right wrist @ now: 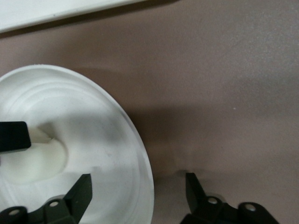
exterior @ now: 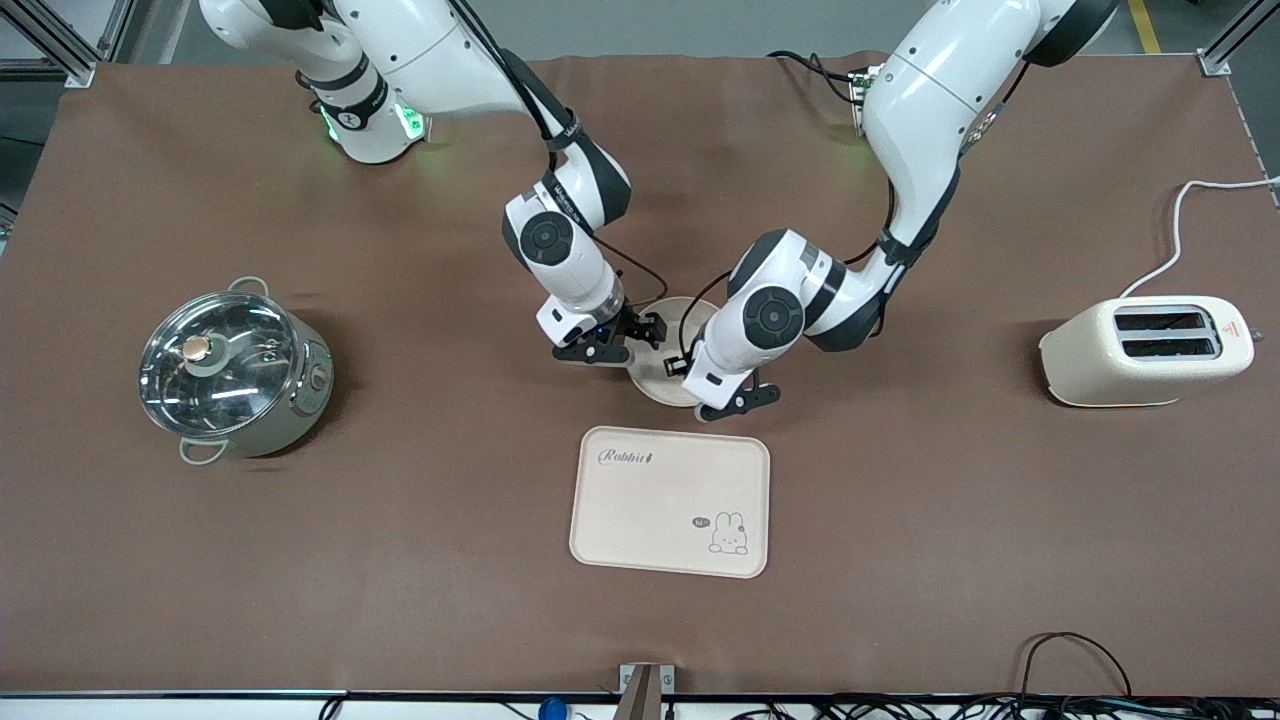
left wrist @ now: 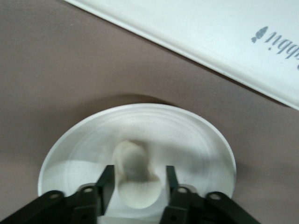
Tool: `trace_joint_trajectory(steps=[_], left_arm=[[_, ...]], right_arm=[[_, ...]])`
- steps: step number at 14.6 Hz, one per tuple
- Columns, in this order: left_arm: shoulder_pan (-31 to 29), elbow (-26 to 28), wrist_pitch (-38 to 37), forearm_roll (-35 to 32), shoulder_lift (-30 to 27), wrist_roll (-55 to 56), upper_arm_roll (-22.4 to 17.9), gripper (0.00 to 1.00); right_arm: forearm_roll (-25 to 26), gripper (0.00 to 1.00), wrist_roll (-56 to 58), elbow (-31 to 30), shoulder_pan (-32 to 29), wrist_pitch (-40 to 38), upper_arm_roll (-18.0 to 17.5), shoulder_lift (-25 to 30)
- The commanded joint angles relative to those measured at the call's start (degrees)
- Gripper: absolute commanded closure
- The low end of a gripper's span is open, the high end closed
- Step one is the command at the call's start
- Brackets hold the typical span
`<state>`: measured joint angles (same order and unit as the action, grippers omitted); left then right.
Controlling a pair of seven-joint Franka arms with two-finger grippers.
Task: Place bun in plate and plate on tray
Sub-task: 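Drop the bun onto the plate while the right gripper grips the rim, then carry the plate over the tray with the right gripper while the left gripper withdraws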
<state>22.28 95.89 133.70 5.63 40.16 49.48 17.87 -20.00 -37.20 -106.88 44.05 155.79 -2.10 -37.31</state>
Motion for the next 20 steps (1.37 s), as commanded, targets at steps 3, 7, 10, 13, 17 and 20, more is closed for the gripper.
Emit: trace_joint_trajectory(steps=[3,7,10,13,17,20], left_arm=[[-1.5,-1.1,-3.9,-8.2,-2.8,-2.0,-0.6,0.0],[-8.4,-4.0,-13.2,-15.0,-8.8,-17.4,-0.3,0.0],[-15.6,-5.6,-19.3,-15.1,-14.8,-29.9,-0.3,0.0],[-22.5,-5.8,-22.3,-15.0,-22.0,-36.8,-0.2,0.0],[-25.6,-6.0,-33.2,-13.3,-33.1,-37.7,0.1,0.0],[-26.1,-5.8,-38.6,-11.4,-38.4,-37.8,-0.5,0.0]], right_arm=[[-0.9,0.8,-0.2,0.7,0.4,0.0,0.3,-0.4],[-0.8,0.99,0.0,0.7,0.4,-0.1,0.3,-0.3],[-0.9,1.0,0.1,1.0,-0.1,-0.3,0.3,0.6],[-1.0,1.0,-0.2,5.9,-1.1,-0.2,0.3,0.5],[-1.0,1.0,-0.8,11.7,-5.5,-0.4,0.3,-0.5],[-1.0,1.0,-0.6,16.3,-7.4,-0.2,0.3,-4.5]])
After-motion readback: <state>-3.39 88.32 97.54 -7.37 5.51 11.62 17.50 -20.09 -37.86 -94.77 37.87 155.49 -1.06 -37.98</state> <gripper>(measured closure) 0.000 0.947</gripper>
